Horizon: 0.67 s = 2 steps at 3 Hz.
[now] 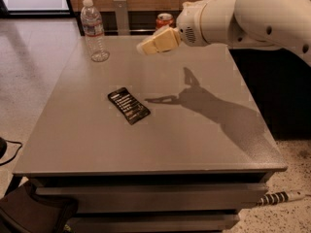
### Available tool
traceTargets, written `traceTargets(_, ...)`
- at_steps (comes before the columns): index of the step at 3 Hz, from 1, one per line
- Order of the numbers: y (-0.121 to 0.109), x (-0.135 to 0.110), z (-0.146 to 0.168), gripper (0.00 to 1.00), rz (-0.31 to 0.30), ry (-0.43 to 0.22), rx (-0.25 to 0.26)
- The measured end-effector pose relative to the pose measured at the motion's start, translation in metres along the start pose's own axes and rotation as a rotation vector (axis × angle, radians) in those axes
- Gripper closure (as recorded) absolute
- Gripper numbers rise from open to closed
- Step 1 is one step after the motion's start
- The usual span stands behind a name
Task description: Knock water bottle over
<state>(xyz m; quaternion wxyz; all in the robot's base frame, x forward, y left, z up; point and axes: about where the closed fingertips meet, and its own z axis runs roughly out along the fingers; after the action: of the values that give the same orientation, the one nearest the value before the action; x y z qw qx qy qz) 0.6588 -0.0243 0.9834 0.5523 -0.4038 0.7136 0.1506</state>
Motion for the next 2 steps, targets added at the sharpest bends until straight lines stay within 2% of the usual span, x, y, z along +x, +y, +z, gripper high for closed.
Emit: traceTargets(2,0.002,-0.018,0.082,0.00,0.078,-0.201,0.039)
